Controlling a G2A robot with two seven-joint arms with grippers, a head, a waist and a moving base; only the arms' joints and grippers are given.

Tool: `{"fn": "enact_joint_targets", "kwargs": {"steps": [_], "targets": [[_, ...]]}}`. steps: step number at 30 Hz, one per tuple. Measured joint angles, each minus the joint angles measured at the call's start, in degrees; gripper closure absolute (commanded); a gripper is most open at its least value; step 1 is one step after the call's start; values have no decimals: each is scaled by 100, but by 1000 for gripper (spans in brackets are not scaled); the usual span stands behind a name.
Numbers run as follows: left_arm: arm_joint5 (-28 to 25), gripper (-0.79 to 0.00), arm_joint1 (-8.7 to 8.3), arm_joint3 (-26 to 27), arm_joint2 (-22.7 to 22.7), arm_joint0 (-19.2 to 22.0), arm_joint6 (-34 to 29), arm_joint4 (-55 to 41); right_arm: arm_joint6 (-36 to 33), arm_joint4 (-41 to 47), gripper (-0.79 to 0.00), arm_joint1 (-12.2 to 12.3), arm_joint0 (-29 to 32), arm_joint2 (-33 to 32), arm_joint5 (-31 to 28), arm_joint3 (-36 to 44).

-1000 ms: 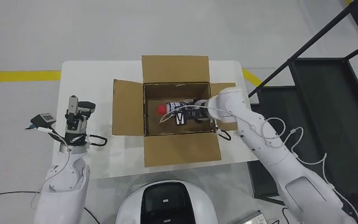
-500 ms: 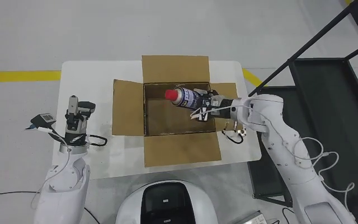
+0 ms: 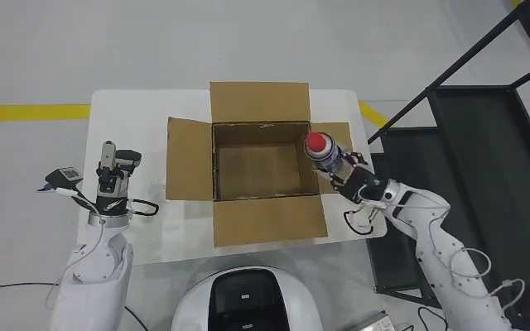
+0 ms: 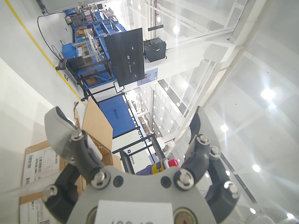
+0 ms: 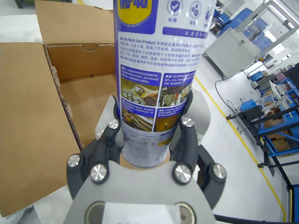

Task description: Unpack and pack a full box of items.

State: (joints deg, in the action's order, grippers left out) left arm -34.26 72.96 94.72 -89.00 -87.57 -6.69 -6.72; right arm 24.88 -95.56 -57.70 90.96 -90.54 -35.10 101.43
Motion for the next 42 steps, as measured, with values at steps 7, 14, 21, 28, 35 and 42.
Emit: {"fn": "enact_joint_targets", "kwargs": {"steps": [7,14,21,28,35,42], "targets": [[0,-785,0,0,0,0,0,0,1178,191,0,-28,394,-68,637,-501],[0,-785,0,0,0,0,0,0,1135,187,0,-28,388,-67,626,-493],[0,-785,0,0,0,0,0,0,1136,187,0,-28,388,-67,627,-494],[0,-785,0,0,0,0,0,0,1330,712,0,-26,516,-233,366,-692],[0,-785,0,0,0,0,0,0,2455,2040,0,47,1062,-1100,-895,-1681],[0,-785,0,0,0,0,0,0,3119,2132,0,-21,897,-849,-944,-2885]]}}
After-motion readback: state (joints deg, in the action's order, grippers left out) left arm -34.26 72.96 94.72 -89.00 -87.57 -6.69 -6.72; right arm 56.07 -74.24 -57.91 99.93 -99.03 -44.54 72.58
